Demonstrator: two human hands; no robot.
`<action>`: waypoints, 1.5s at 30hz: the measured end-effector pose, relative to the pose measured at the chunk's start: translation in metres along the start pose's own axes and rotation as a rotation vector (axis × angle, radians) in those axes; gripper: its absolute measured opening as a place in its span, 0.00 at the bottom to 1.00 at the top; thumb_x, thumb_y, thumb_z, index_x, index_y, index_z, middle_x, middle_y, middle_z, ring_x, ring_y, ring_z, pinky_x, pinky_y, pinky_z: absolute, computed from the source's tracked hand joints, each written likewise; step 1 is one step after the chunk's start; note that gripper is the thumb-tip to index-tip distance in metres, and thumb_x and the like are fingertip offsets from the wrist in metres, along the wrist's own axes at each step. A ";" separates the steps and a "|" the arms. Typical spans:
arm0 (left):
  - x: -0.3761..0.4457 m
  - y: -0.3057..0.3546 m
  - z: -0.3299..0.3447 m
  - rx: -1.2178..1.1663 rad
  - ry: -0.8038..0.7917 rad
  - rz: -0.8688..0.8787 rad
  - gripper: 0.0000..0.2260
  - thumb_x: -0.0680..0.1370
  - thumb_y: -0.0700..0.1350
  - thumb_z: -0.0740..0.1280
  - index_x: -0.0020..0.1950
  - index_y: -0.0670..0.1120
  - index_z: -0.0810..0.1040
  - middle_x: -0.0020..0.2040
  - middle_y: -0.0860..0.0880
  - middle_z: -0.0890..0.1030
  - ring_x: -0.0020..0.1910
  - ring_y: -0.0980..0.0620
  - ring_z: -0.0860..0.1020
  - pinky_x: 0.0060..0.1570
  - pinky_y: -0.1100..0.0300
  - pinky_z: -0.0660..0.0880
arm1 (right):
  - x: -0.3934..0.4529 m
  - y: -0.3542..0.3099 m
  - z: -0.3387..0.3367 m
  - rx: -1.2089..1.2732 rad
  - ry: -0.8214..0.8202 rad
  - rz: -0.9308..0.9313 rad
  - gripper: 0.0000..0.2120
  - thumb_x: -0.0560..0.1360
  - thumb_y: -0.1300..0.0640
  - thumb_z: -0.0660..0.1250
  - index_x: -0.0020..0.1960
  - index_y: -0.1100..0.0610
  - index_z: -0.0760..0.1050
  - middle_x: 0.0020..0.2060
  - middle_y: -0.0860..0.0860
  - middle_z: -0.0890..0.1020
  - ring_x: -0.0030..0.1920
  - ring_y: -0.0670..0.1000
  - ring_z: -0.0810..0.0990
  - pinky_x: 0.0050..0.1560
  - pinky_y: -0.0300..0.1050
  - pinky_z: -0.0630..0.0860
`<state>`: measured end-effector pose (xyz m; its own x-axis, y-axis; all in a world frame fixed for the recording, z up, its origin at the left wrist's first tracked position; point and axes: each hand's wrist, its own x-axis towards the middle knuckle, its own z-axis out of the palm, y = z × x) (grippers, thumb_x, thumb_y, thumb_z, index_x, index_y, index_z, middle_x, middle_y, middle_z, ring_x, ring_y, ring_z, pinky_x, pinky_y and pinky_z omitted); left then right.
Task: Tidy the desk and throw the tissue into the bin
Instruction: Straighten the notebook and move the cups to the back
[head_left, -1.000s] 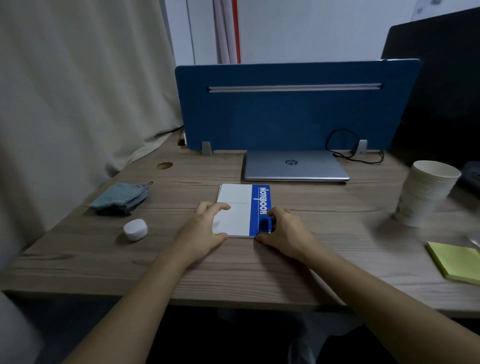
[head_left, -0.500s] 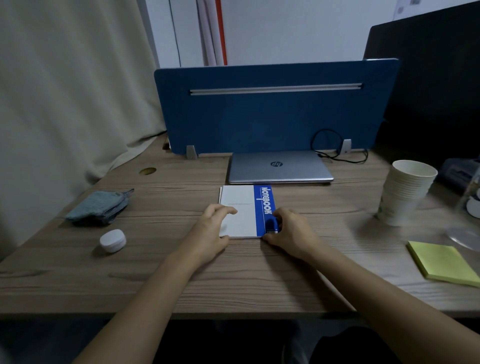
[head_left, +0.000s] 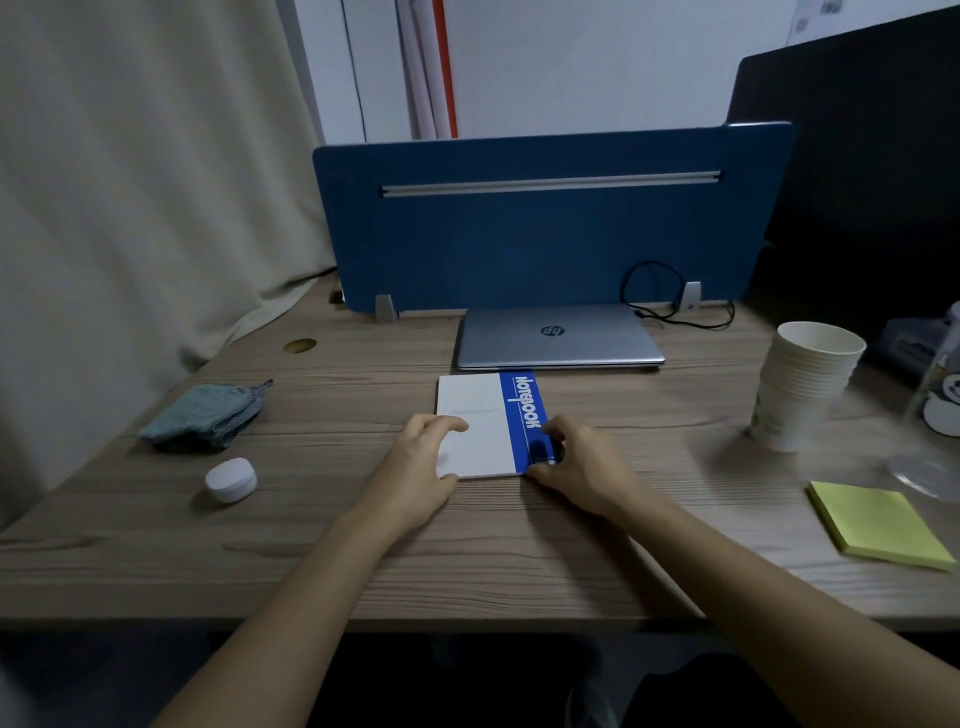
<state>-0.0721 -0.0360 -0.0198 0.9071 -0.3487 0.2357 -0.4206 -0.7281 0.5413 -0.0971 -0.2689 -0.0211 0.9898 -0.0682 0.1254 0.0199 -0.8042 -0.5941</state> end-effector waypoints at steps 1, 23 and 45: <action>-0.001 0.000 -0.001 -0.004 -0.002 -0.009 0.25 0.73 0.40 0.70 0.66 0.57 0.70 0.65 0.56 0.66 0.58 0.53 0.74 0.59 0.55 0.74 | -0.001 0.001 -0.001 0.014 0.001 0.003 0.29 0.70 0.47 0.74 0.67 0.53 0.69 0.63 0.53 0.76 0.59 0.51 0.76 0.55 0.46 0.75; 0.046 0.161 0.088 -0.208 -0.182 0.200 0.21 0.76 0.51 0.71 0.67 0.54 0.71 0.61 0.54 0.74 0.57 0.55 0.75 0.56 0.58 0.73 | -0.072 0.110 -0.122 0.076 0.378 0.222 0.19 0.72 0.51 0.72 0.59 0.58 0.75 0.53 0.54 0.81 0.49 0.50 0.77 0.45 0.42 0.69; 0.141 0.230 0.192 -0.499 -0.268 0.137 0.16 0.75 0.47 0.72 0.60 0.57 0.73 0.56 0.56 0.82 0.50 0.62 0.81 0.54 0.58 0.78 | -0.035 0.192 -0.165 0.293 0.355 0.257 0.24 0.65 0.48 0.77 0.57 0.50 0.71 0.51 0.45 0.80 0.49 0.42 0.78 0.49 0.43 0.77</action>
<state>-0.0443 -0.3662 -0.0168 0.7815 -0.6047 0.1534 -0.4161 -0.3221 0.8503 -0.1509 -0.5180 -0.0084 0.8598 -0.4788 0.1776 -0.1284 -0.5393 -0.8322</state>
